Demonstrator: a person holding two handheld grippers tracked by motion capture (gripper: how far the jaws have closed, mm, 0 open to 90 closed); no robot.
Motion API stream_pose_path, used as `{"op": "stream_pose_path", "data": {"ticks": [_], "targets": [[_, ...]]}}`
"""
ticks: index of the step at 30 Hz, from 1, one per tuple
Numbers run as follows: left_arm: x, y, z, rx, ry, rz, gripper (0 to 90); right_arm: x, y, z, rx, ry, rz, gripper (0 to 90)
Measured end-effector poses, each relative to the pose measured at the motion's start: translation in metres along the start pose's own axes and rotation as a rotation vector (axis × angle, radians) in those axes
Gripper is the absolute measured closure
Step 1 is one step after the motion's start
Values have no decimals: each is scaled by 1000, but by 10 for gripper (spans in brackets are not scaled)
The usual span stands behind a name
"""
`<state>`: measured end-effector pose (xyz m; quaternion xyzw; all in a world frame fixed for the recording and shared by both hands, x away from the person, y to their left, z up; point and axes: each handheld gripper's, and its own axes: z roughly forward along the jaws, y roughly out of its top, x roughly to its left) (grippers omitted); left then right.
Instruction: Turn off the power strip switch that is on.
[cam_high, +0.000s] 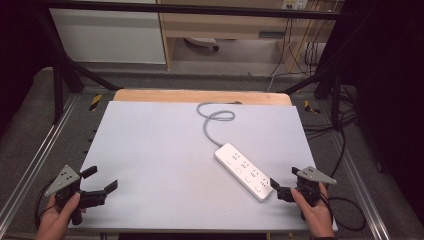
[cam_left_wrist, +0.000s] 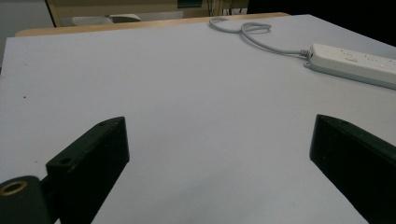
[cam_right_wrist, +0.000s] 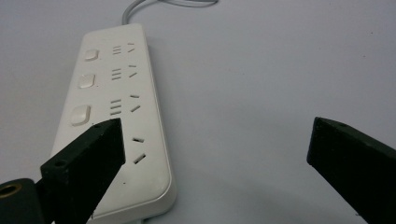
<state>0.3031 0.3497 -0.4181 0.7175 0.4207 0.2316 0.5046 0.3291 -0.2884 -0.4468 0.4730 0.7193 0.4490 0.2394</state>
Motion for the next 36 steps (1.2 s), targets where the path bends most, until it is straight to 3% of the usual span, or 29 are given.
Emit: {"op": "stream_pose_path", "data": {"ticks": [5,22,36], "targets": [[0,0,1,1,-1,-16,46,0,0,0,12,1,9,49],[0,0,1,6,-4,-14,46,1,5,-6,0,14,15,46],[0,0,2,11,0,-9,46,1,18,-13,-59,14,63,35]]}}
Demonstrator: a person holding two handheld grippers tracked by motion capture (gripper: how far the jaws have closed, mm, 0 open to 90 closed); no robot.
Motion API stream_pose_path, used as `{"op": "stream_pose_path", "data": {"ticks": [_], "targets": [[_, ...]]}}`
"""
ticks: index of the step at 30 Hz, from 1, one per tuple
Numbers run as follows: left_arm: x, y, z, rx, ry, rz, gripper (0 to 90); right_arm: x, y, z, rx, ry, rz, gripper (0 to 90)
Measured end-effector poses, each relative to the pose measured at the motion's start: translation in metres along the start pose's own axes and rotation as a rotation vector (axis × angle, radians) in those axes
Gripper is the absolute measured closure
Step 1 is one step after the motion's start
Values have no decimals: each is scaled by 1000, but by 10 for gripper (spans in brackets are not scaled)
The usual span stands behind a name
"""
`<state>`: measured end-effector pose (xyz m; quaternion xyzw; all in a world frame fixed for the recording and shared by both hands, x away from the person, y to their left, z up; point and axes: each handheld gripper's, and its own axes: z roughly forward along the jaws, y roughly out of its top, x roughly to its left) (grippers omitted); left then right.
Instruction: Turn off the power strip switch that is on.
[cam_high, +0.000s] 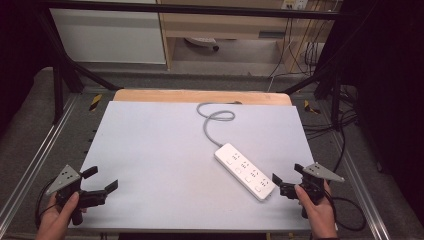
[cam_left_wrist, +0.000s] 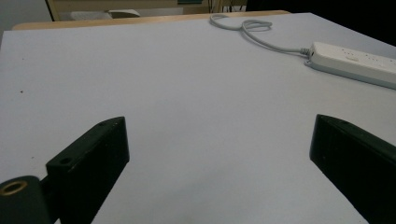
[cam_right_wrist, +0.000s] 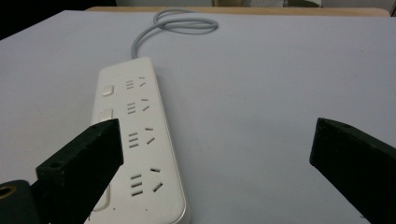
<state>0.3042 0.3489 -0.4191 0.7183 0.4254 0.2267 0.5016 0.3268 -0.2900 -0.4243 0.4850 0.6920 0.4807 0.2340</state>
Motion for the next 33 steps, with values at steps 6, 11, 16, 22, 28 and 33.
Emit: {"op": "stream_pose_path", "data": {"ticks": [6,11,16,22,28,33], "targets": [[0,0,0,1,1,1,47,7,11,-1,-43,2,-2,36],[0,0,0,2,2,1,47,12,19,-2,-60,3,-2,36],[0,0,0,1,-1,1,47,13,23,-3,-74,-8,13,33],[-1,0,0,1,-1,2,47,12,29,-2,-79,-13,27,36],[-1,0,0,2,-2,3,47,18,37,2,-74,1,12,38],[-1,0,0,2,-3,6,47,24,43,8,-59,17,-7,33]]}}
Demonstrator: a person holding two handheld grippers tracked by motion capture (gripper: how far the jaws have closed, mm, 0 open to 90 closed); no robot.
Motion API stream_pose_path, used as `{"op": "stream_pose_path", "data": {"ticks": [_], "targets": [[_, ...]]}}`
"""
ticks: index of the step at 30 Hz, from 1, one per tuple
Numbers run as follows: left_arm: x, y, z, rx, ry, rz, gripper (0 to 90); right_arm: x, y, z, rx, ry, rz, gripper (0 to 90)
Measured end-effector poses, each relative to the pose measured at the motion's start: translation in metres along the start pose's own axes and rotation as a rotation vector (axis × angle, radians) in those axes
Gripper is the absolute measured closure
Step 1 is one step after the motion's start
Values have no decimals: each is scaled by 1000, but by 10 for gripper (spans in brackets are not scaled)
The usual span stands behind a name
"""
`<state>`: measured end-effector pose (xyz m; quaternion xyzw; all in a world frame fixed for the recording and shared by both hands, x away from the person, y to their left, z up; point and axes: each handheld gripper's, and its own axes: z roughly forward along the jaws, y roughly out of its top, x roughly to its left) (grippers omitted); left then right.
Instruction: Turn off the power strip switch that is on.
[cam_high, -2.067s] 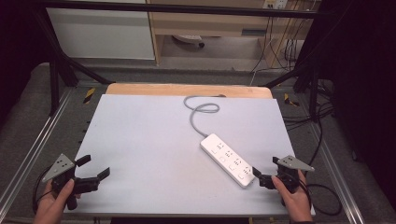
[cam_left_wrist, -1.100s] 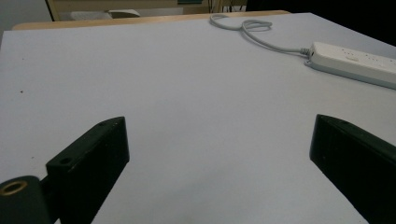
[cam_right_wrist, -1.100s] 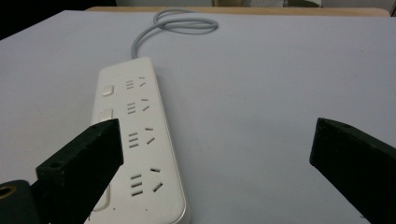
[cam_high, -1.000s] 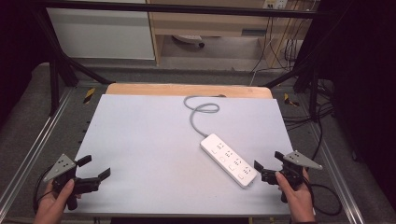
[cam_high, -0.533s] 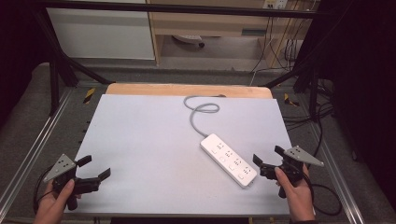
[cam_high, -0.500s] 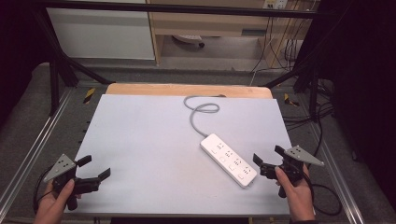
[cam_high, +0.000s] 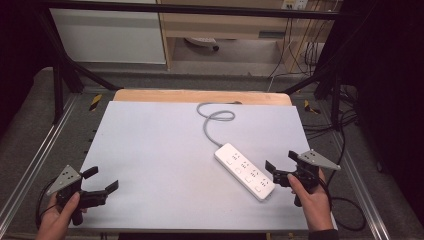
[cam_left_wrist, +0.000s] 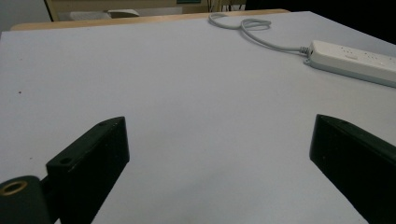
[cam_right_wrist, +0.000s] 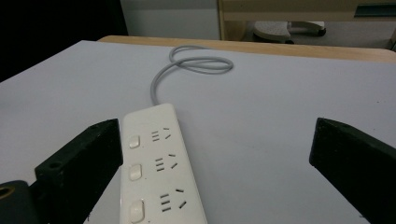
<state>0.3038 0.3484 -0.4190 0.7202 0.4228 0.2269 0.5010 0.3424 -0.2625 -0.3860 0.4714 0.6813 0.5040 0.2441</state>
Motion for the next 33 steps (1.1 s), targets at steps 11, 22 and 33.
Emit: {"op": "stream_pose_path", "data": {"ticks": [11,22,33], "targets": [[0,0,0,0,0,2,47,12,9,15,8,21,-26,30],[0,0,0,-1,-1,-2,47,18,16,25,14,34,-25,30],[0,0,0,0,-1,-2,47,23,20,32,18,41,-31,29]]}}
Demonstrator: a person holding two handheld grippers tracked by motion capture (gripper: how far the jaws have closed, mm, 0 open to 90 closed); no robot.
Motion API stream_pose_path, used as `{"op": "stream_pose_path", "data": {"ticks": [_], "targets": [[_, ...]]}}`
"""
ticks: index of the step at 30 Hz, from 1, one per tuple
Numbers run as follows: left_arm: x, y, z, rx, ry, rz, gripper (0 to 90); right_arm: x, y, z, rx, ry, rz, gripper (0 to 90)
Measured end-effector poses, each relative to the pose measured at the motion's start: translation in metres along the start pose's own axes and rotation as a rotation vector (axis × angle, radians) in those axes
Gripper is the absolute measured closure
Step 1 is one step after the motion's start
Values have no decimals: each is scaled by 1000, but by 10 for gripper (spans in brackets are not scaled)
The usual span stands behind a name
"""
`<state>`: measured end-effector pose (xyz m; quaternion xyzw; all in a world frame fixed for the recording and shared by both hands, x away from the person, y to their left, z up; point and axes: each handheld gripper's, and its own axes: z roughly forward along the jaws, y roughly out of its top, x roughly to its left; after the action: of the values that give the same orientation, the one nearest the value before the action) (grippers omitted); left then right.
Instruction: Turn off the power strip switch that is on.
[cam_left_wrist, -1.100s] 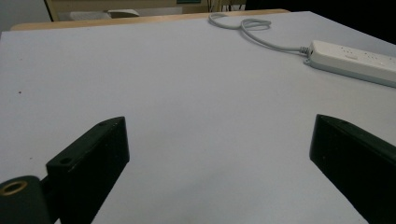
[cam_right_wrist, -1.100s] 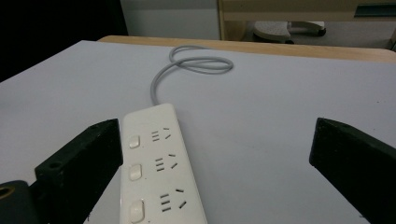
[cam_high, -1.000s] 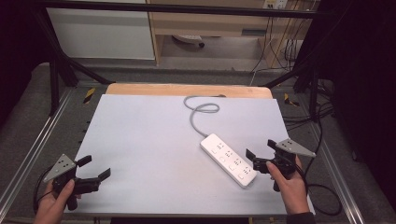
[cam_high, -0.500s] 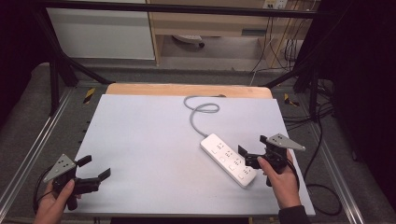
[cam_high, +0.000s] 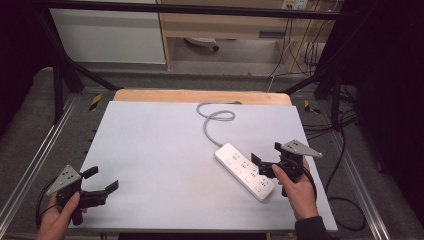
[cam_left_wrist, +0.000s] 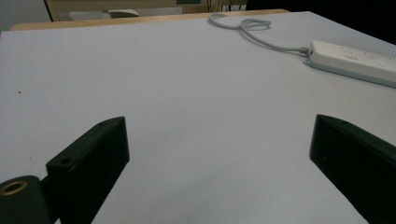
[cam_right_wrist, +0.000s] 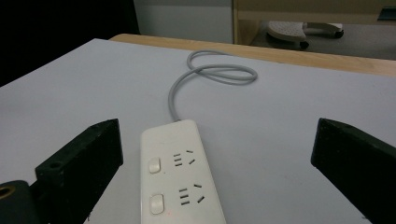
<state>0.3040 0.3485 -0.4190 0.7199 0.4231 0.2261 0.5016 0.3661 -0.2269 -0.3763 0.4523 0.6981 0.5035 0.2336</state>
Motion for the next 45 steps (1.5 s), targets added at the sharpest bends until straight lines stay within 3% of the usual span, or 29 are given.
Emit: {"op": "stream_pose_path", "data": {"ticks": [40,45], "targets": [[0,0,0,0,0,0,47,13,-2,26,22,28,-9,31],[0,0,0,0,2,0,47,14,-3,32,25,32,-5,81]]}}
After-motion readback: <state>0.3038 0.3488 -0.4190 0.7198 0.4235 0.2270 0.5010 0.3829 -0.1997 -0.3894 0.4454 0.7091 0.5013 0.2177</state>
